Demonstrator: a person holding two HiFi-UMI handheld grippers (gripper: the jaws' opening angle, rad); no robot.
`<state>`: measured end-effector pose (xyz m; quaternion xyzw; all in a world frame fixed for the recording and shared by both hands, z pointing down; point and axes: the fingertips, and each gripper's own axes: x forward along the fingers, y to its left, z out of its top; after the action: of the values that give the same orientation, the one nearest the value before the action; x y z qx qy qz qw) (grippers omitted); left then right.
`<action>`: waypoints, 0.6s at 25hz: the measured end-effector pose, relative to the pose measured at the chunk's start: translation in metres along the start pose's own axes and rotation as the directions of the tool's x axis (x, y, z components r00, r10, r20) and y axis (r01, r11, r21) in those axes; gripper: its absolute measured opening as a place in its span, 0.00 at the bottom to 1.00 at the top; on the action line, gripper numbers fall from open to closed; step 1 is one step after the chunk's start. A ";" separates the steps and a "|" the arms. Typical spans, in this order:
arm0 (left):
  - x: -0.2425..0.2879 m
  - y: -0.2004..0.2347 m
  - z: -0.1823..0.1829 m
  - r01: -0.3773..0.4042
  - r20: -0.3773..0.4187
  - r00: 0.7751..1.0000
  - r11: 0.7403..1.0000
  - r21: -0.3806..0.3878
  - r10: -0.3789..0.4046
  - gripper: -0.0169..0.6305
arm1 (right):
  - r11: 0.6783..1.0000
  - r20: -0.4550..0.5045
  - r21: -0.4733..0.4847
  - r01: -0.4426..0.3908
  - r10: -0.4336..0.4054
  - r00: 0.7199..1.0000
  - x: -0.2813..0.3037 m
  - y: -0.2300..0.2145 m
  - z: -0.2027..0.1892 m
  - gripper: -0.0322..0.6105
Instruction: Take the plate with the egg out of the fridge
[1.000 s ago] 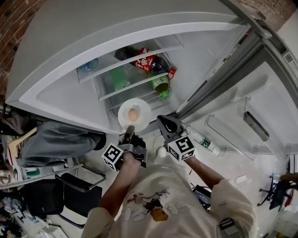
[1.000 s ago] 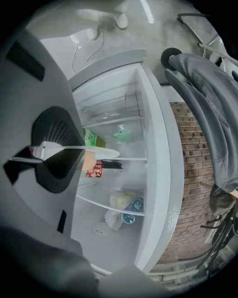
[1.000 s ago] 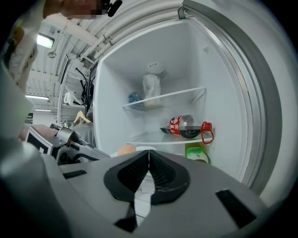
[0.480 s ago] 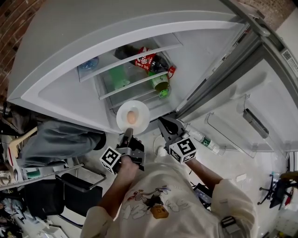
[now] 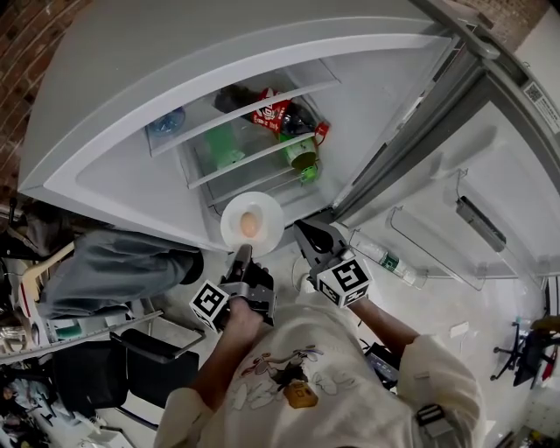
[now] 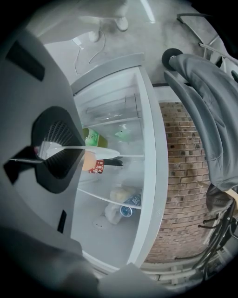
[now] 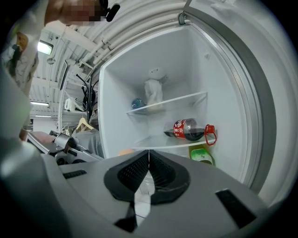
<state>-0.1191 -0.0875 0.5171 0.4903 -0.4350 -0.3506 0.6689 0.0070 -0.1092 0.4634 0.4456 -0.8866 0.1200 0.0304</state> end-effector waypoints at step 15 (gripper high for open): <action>-0.017 -0.007 -0.008 0.001 -0.031 1.000 1.000 -0.002 -0.001 0.05 | 1.000 0.021 -0.018 -0.003 0.003 1.000 -0.013 0.009 0.012 0.06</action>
<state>-0.1188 -0.0713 0.5049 0.4955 -0.4239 -0.3437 0.6758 0.0081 -0.0970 0.4482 0.4452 -0.8886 0.1075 0.0246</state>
